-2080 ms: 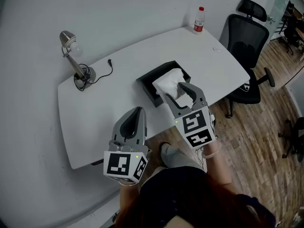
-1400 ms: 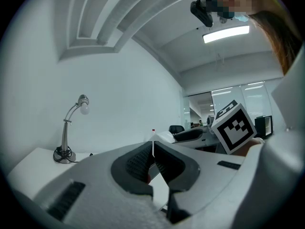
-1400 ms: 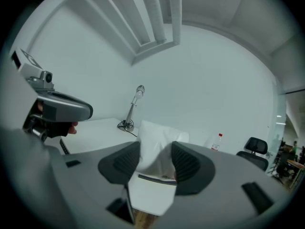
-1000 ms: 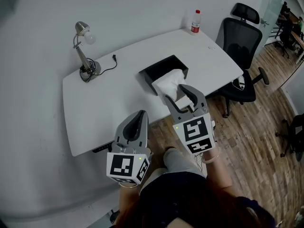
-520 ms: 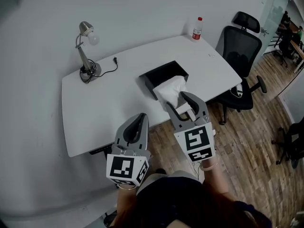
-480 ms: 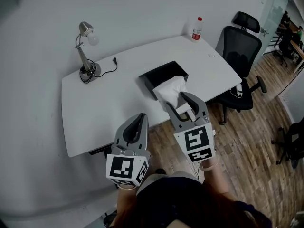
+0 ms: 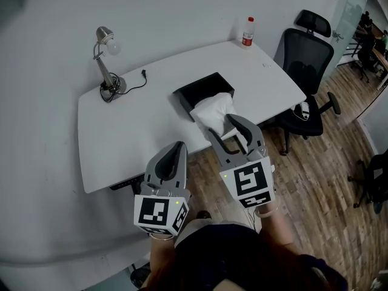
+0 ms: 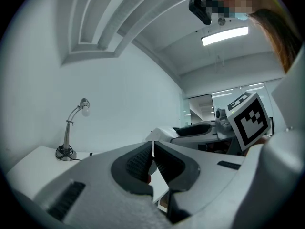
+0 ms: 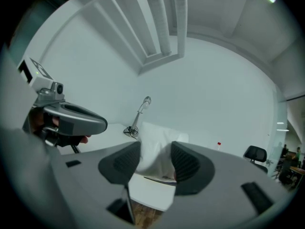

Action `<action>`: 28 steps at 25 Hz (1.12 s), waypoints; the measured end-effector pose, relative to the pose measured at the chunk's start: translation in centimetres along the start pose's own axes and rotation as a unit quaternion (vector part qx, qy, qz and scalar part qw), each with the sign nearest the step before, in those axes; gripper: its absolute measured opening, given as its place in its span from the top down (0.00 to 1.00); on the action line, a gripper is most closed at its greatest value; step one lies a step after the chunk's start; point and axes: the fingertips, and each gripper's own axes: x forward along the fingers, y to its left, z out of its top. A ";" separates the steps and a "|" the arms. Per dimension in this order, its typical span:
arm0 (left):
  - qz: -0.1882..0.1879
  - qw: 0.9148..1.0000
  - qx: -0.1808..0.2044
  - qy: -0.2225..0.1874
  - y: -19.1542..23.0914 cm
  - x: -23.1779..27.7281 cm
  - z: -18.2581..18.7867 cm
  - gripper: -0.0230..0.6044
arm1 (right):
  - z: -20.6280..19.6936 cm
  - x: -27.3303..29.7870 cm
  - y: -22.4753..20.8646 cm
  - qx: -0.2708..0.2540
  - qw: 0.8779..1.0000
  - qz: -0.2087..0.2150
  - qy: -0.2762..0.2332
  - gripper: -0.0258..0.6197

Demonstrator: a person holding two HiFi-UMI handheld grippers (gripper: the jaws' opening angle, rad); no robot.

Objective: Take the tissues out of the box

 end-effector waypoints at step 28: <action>0.039 0.999 0.028 -0.002 -9.2 -4.9 1.8 0.92 | 0.4 -11.5 -0.2 0.012 0.998 0.029 -0.049 0.63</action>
